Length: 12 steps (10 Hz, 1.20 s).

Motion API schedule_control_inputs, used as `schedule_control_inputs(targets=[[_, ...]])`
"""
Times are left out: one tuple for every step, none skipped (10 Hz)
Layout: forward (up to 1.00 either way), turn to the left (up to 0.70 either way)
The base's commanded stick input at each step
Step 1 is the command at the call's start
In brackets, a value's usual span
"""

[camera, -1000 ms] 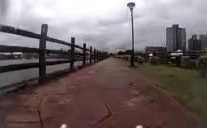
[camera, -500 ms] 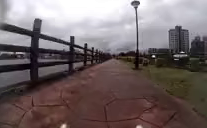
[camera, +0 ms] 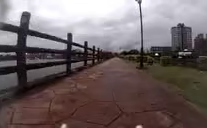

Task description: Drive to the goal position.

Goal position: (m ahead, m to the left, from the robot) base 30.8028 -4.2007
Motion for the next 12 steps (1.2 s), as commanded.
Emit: schedule_control_inputs(targets=[[0.85, 0.01], [0.85, -0.01], [0.85, -0.27], [0.85, -0.33], [0.85, -0.33], [0.85, -0.22], [0.85, -0.06], [0.85, 0.01], [0.85, 0.01], [0.85, 0.01], [0.85, 0.01], [0.85, 0.01]])
